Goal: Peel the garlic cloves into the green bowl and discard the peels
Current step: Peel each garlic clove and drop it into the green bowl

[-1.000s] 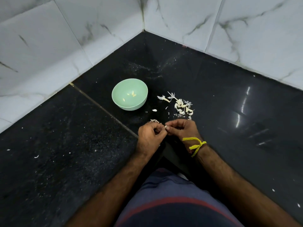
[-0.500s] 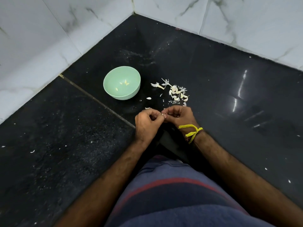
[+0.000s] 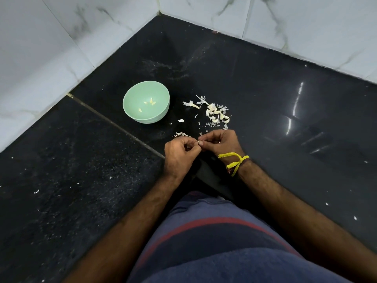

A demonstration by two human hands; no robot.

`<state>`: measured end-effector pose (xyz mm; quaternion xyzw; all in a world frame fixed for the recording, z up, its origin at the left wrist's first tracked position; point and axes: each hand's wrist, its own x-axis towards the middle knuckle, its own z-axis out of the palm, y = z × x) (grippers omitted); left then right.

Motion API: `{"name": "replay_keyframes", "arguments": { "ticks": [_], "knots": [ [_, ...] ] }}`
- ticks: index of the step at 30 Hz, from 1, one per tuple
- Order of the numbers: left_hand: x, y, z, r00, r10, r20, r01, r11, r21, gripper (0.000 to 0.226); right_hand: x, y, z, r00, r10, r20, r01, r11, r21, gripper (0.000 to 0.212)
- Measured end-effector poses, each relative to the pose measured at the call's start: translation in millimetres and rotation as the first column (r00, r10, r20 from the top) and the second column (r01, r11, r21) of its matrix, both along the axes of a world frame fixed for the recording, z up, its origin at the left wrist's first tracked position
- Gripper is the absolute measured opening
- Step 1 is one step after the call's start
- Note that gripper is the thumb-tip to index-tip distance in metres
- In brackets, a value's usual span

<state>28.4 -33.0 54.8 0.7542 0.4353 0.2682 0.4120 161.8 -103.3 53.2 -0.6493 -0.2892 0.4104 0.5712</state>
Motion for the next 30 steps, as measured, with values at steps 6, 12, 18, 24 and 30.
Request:
{"name": "replay_keyframes", "arguments": {
  "ticks": [6, 12, 18, 24, 30],
  "knots": [
    [4.6, 0.7, -0.8, 1.000, -0.024, -0.020, 0.024, 1.000, 0.013, 0.016, 3.8, -1.5, -4.6, 0.995, 0.042, 0.092, -0.043, 0.999, 0.004, 0.010],
    [1.5, -2.3, -1.5, 0.995, 0.053, 0.082, -0.031, 0.967, -0.254, 0.008, 0.9, -4.2, -5.3, 0.978, 0.098, -0.186, -0.085, 0.994, 0.073, 0.011],
    [1.7, -2.9, 1.5, 0.983, 0.142, 0.118, -0.086, 0.917, -0.391, 0.019, 0.3, -3.5, -3.5, 0.941, 0.086, -0.327, -0.064, 0.995, 0.080, 0.011],
    [5.1, -1.6, 3.3, 0.986, 0.154, 0.071, -0.115, 0.914, -0.388, 0.022, -3.2, 1.2, 0.9, 0.958, -0.002, -0.287, 0.012, 0.999, 0.033, 0.007],
    [7.0, -1.8, -0.4, 0.986, 0.158, 0.047, -0.125, 0.901, -0.414, 0.027, -5.3, 1.2, 3.3, 0.998, -0.014, -0.062, 0.013, 1.000, -0.010, 0.009]
  ]
}}
